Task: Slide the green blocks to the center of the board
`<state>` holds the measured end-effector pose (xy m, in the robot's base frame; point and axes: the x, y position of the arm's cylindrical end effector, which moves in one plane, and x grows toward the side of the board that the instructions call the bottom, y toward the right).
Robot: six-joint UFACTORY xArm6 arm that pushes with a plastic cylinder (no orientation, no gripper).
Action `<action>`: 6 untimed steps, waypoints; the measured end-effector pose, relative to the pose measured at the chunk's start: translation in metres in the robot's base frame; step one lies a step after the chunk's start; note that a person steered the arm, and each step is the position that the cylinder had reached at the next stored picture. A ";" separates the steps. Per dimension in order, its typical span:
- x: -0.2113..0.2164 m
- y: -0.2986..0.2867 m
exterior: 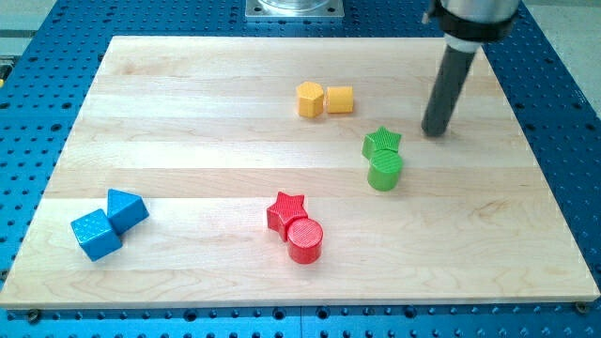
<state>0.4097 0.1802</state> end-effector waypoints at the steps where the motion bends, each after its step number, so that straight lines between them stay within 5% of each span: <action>1: 0.013 -0.129; 2: -0.014 -0.149; 3: 0.001 -0.088; 4: 0.063 -0.022; 5: 0.121 -0.030; 6: 0.104 -0.088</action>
